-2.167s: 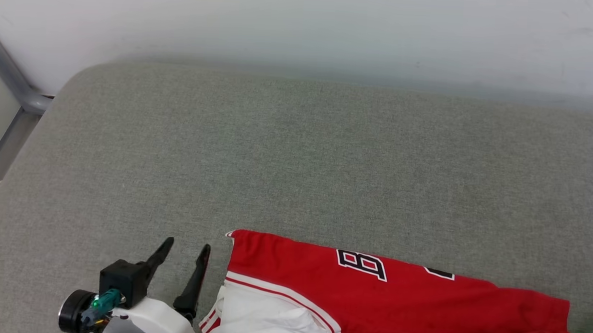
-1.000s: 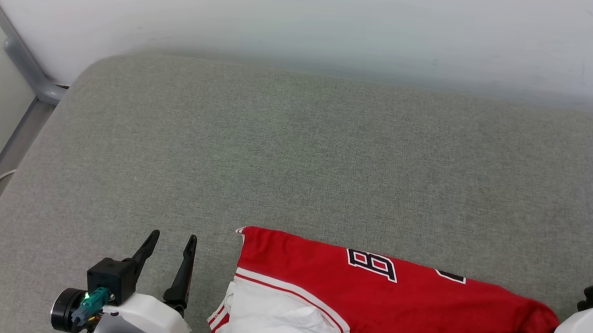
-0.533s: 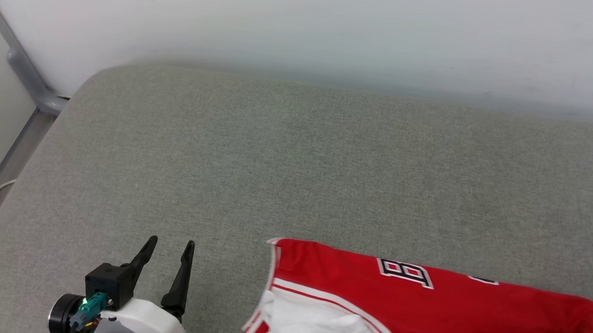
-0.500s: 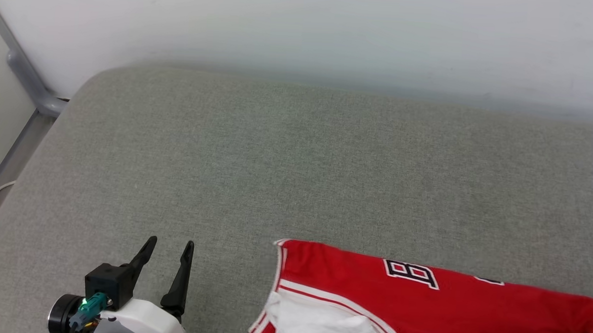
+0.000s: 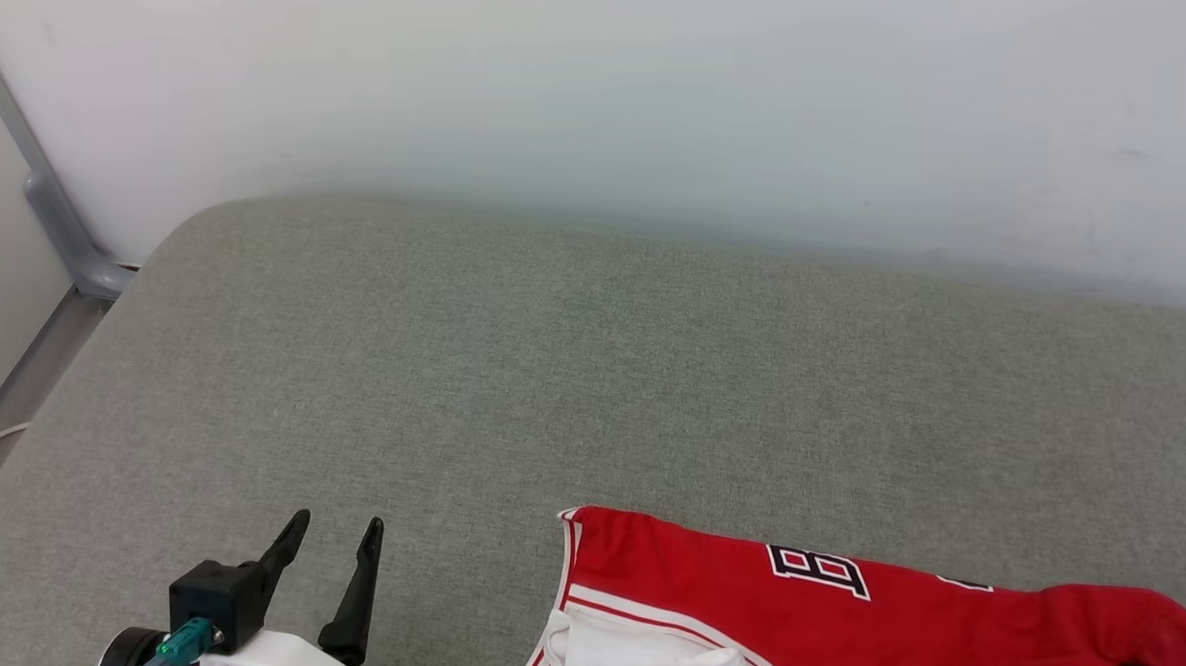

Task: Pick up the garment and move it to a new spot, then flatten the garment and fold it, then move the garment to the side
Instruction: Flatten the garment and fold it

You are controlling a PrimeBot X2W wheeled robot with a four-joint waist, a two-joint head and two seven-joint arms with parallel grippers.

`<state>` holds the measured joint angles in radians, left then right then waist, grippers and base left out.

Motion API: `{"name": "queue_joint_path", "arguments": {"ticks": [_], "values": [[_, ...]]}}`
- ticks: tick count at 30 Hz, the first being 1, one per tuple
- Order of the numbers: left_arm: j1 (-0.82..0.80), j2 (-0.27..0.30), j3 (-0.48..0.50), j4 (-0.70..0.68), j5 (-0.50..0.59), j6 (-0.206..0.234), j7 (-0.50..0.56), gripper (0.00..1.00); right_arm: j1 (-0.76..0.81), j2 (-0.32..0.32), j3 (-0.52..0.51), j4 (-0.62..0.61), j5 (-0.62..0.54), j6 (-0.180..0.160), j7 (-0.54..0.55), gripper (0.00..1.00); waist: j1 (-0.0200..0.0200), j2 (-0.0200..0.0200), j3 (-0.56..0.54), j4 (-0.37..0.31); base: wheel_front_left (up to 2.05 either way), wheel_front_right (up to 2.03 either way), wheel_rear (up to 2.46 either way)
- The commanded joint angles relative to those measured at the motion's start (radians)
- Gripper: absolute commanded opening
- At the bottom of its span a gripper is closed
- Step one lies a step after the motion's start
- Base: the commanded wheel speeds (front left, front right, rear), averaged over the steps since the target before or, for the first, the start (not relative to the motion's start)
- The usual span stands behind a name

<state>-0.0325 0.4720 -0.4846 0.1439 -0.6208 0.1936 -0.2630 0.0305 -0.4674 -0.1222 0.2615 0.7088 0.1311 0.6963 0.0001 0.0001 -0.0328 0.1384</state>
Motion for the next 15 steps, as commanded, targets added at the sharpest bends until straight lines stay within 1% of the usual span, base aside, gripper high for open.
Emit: {"name": "queue_joint_path", "arguments": {"ticks": [1, 4, 8, 11, 15], "values": [[0.01, 0.005, 0.002, -0.003, -0.004, 0.001, -0.002, 1.0, 0.006, 0.007, 0.004, -0.017, 0.007, -0.001, 0.008, 0.0, -0.0001, -0.0001, -0.01, -0.001, 0.0, 0.0, 0.0], [0.022, 0.006, 0.005, -0.007, -0.004, 0.004, -0.002, 1.0, 0.024, 0.024, 0.023, -0.091, 0.019, -0.001, 0.059, 0.0, -0.0001, -0.0001, -0.024, 0.002, 0.0, 0.0, 0.0], [0.031, 0.007, 0.007, -0.013, -0.005, 0.005, -0.002, 1.0, 0.042, 0.081, 0.041, -0.187, 0.027, -0.001, 0.161, 0.0, -0.0001, -0.0001, -0.037, 0.012, 0.0, 0.0, 0.0], [0.032, 0.01, 0.013, -0.02, -0.006, 0.007, -0.002, 1.0, 0.052, 0.14, 0.061, -0.25, 0.016, -0.001, 0.226, 0.0, -0.0001, -0.0001, -0.04, 0.023, 0.0, 0.0, 0.0], [0.037, 0.011, 0.02, -0.024, -0.008, 0.009, -0.002, 1.0, 0.054, 0.235, 0.08, -0.318, 0.013, -0.001, 0.297, 0.0, -0.0001, -0.0001, -0.041, 0.042, 0.0, 0.0, 0.0]]}}
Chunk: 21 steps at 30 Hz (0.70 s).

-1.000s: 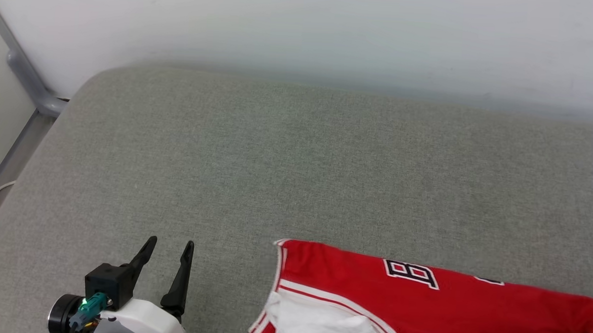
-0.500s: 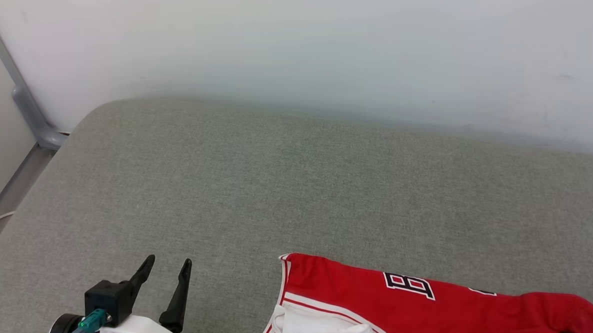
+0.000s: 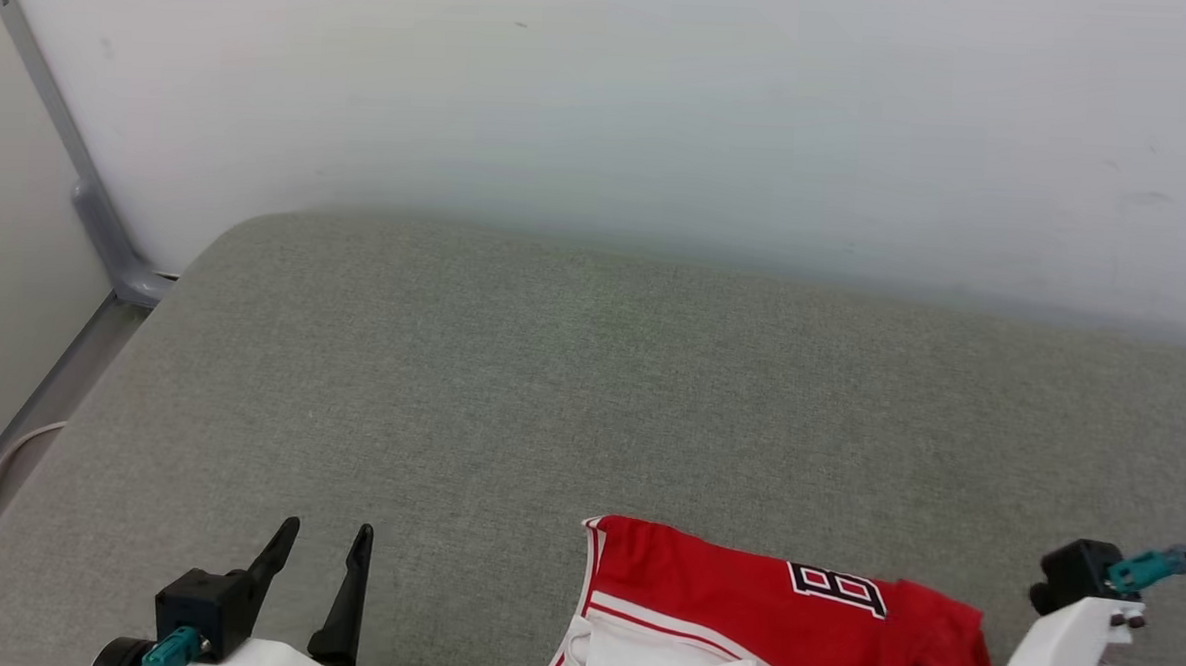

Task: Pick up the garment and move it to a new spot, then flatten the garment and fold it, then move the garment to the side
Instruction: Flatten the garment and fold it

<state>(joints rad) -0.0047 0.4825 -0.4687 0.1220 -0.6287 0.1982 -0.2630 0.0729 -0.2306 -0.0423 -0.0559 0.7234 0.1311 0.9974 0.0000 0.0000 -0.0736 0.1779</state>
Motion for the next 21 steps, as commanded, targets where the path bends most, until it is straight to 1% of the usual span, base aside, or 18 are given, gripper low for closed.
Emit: {"name": "queue_joint_path", "arguments": {"ticks": [1, 5, 8, 11, 13, 19, 21], "values": [[0.011, 0.002, 0.006, -0.003, -0.001, 0.005, -0.002, 1.0, 0.009, 0.02, 0.004, -0.014, -0.005, -0.001, 0.008, 0.0, 0.0, 0.0, 0.0, 0.007, 0.0, 0.0, 0.0], [0.017, 0.003, 0.012, -0.006, -0.005, 0.007, -0.002, 1.0, -0.011, 0.121, 0.019, -0.06, -0.005, -0.001, 0.051, 0.0, 0.0, 0.0, 0.001, 0.026, 0.0, 0.0, 0.0], [0.02, 0.007, 0.018, -0.008, -0.006, 0.01, -0.002, 1.0, -0.023, 0.167, 0.029, -0.075, 0.006, -0.001, 0.068, 0.0, 0.0, 0.0, 0.001, 0.038, 0.0, 0.0, 0.0], [0.017, 0.007, 0.02, -0.009, -0.006, 0.011, -0.002, 1.0, -0.035, 0.18, 0.04, -0.066, 0.048, -0.001, 0.049, 0.0, 0.0, 0.0, 0.002, 0.05, 0.0, 0.0, 0.0], [0.017, 0.008, 0.022, -0.008, -0.006, 0.011, -0.002, 1.0, -0.039, 0.182, 0.069, -0.037, 0.103, -0.001, 0.002, 0.0, 0.0, 0.0, 0.002, 0.056, 0.0, 0.0, 0.0], [0.014, 0.01, 0.02, -0.008, -0.009, 0.01, 0.0, 1.0, -0.086, 0.182, 0.178, 0.086, 0.171, -0.001, -0.131, 0.0, 0.0, 0.0, 0.003, 0.071, 0.0, 0.0, 0.0], [0.007, 0.008, 0.015, -0.008, -0.008, 0.01, 0.003, 1.0, -0.105, 0.18, 0.191, 0.145, 0.197, -0.001, -0.186, 0.0, 0.0, 0.0, 0.004, 0.079, 0.0, 0.0, 0.0]]}}
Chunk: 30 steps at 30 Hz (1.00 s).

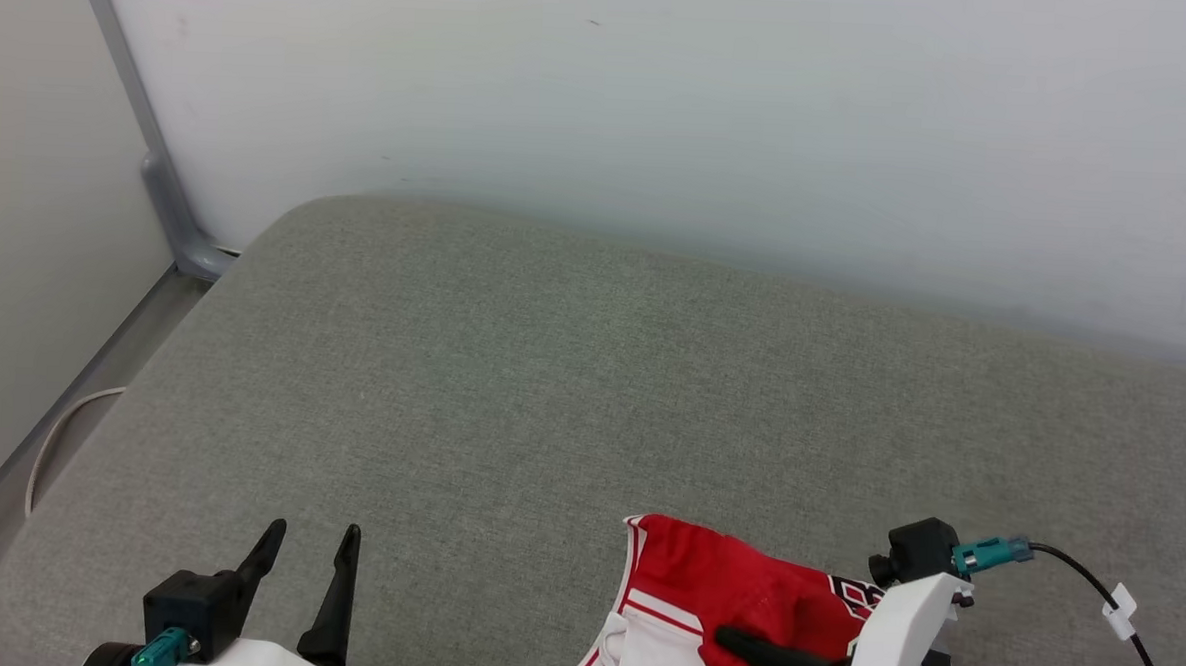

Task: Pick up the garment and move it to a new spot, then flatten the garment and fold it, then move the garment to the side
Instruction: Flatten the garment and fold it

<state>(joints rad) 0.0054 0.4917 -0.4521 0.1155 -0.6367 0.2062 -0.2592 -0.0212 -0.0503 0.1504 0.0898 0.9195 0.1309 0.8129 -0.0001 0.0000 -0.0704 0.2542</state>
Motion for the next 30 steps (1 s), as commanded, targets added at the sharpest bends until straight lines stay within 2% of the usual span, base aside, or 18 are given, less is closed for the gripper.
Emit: {"name": "queue_joint_path", "arguments": {"ticks": [1, 9, 10, 11, 17, 25, 28, 30], "values": [[-0.008, -0.003, -0.004, -0.001, 0.001, 0.001, 0.0, 1.0, -0.023, 0.0, 0.009, 0.027, 0.006, 0.0, -0.025, 0.0, 0.0001, 0.0, 0.001, 0.008, 0.0, 0.0, 0.0], [-0.012, -0.005, -0.012, 0.005, -0.002, 0.0, 0.006, 1.0, -0.107, 0.001, 0.063, 0.235, -0.026, 0.0, -0.17, 0.0, 0.0001, 0.0, 0.01, 0.03, 0.0, 0.0, 0.0], [-0.012, -0.004, -0.012, 0.005, -0.003, 0.0, 0.006, 1.0, -0.116, 0.001, 0.065, 0.251, -0.027, 0.0, -0.189, 0.26, 0.0001, 0.0, 0.01, 0.032, 0.0, 0.0, 0.0], [-0.011, -0.004, -0.012, 0.006, -0.005, 0.0, 0.006, 1.0, -0.125, 0.001, 0.069, 0.267, -0.026, 0.0, -0.202, 1.0, 0.0001, 0.0, 0.011, 0.033, 0.0, 0.0, 0.0], [-0.004, -0.001, -0.011, 0.008, -0.009, 0.003, 0.005, 1.0, -0.156, 0.001, 0.142, 0.28, 0.021, 0.0, -0.228, 1.0, 0.0001, 0.0, 0.011, 0.033, 0.0, 0.0, 0.0], [-0.016, -0.004, -0.016, -0.003, 0.0, 0.002, 0.003, 1.0, -0.199, 0.001, 0.229, 0.216, 0.108, 0.0, -0.251, 1.0, 0.0001, 0.0, 0.004, 0.006, 0.0, 0.0, 0.0], [-0.02, -0.014, -0.014, -0.015, -0.002, -0.001, 0.001, 1.0, -0.23, 0.0, 0.218, 0.184, 0.075, 0.0, -0.268, 1.0, 0.0001, 0.0, 0.005, -0.009, 0.0, 0.0, 0.0], [-0.023, -0.019, -0.008, -0.026, -0.003, -0.003, -0.001, 1.0, -0.251, 0.0, 0.193, 0.161, 0.005, 0.0, -0.283, 1.0, 0.0001, 0.0, 0.007, -0.022, 0.0, 0.0, 0.0]]}}
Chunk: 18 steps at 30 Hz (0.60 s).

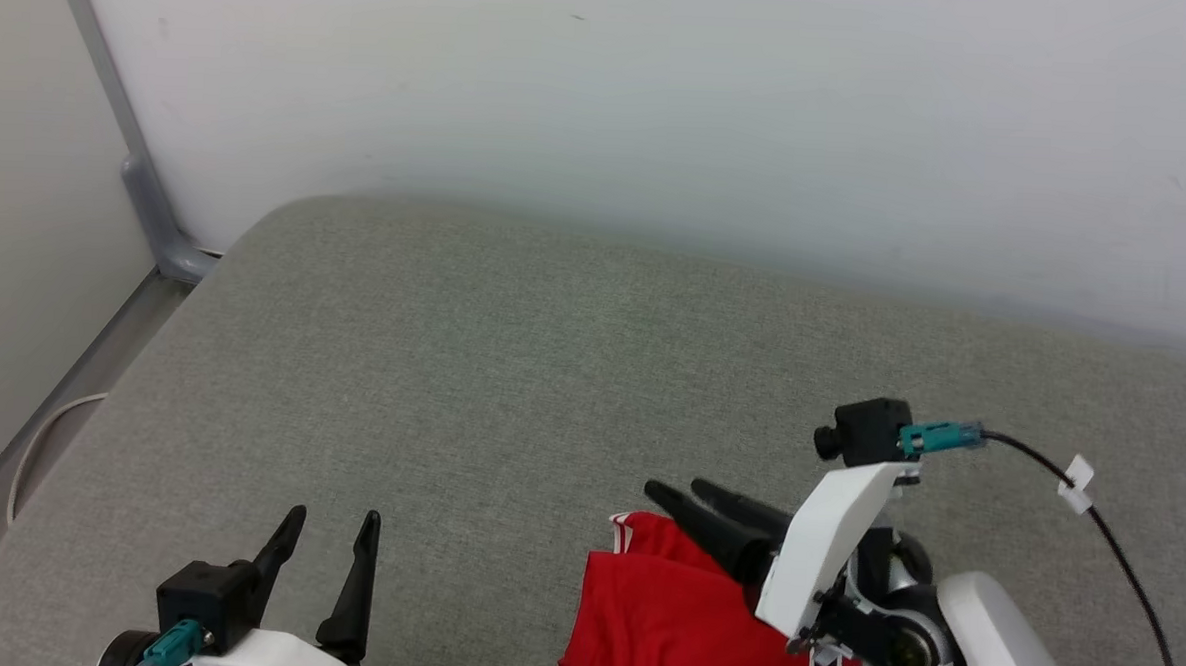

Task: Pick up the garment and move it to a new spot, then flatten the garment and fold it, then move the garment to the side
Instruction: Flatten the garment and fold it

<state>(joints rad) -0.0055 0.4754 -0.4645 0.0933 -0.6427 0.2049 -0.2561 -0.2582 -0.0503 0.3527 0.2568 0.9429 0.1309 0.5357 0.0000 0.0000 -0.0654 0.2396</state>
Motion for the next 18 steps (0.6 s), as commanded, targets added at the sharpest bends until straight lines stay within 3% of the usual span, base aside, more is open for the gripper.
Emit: {"name": "queue_joint_path", "arguments": {"ticks": [1, 6, 13, 18], "values": [[-0.013, -0.004, 0.006, -0.009, 0.006, -0.003, -0.004, 1.0, -0.025, 0.0, -0.025, -0.02, -0.067, 0.0, -0.013, 1.0, 0.0, 0.0, 0.004, -0.014, 0.0, 0.0, 0.0], [-0.027, -0.026, 0.02, -0.034, 0.025, -0.019, -0.009, 1.0, -0.066, -0.096, -0.069, -0.126, -0.312, 0.0, -0.108, 1.0, 0.0, 0.0, 0.018, -0.047, 0.0, 0.0, 0.0], [-0.033, -0.073, 0.082, -0.081, 0.09, -0.044, -0.009, 1.0, -0.029, -0.268, -0.127, -0.203, -0.531, -0.001, -0.334, 1.0, 0.0, 0.0, 0.037, -0.089, 0.0, 0.0, 0.0], [-0.004, -0.125, 0.142, -0.111, 0.148, -0.077, -0.009, 1.0, 0.062, -0.291, -0.256, -0.239, -0.622, 0.0, -0.497, 1.0, 0.0, 0.0, 0.046, -0.109, 0.0, 0.0, 0.0]]}}
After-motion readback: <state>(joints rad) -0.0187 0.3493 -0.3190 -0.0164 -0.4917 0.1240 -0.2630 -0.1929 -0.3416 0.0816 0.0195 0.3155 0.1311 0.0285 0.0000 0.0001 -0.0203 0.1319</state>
